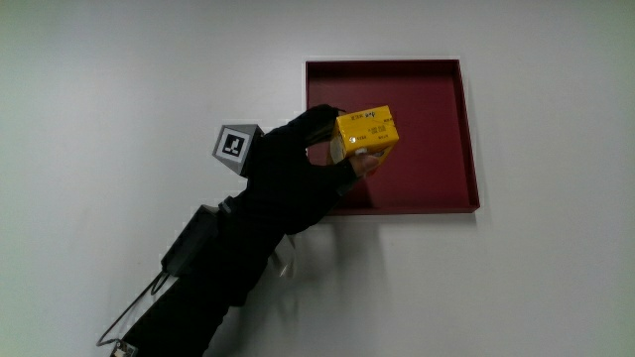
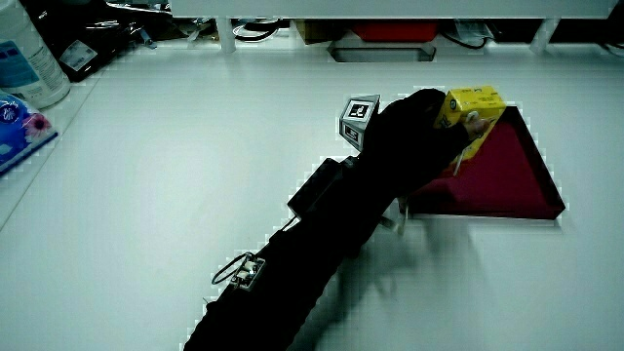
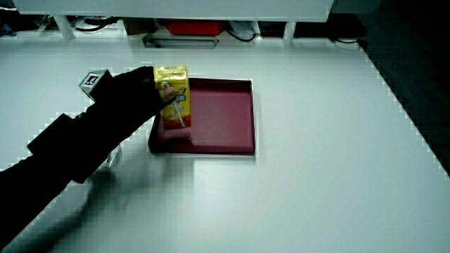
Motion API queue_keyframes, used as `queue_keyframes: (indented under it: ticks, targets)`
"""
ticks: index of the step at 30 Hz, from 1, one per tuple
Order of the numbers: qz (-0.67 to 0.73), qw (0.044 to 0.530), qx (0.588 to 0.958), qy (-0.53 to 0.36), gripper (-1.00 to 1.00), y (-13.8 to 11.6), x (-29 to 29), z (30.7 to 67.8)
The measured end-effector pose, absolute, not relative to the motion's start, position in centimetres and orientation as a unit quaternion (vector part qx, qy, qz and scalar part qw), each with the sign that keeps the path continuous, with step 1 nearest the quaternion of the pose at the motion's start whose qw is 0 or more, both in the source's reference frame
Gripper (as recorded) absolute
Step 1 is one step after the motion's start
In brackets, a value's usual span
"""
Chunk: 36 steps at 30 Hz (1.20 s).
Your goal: Place ice redtea
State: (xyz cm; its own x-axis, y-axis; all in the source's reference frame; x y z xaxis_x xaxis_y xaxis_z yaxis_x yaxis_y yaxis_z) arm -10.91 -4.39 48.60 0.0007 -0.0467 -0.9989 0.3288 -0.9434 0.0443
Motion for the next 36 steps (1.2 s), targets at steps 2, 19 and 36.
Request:
queue_keyframes:
  ticks: [2, 19, 36]
  targets:
    - [-0.693, 0.144, 0.699, 0.097, 0.00, -4.1, -10.8, 49.5]
    - [-0.707, 0.176, 0.680, 0.084, 0.00, -3.1, -10.8, 53.2]
    - [-0.717, 0.188, 0.665, 0.084, -0.23, -3.1, -11.1, 53.8]
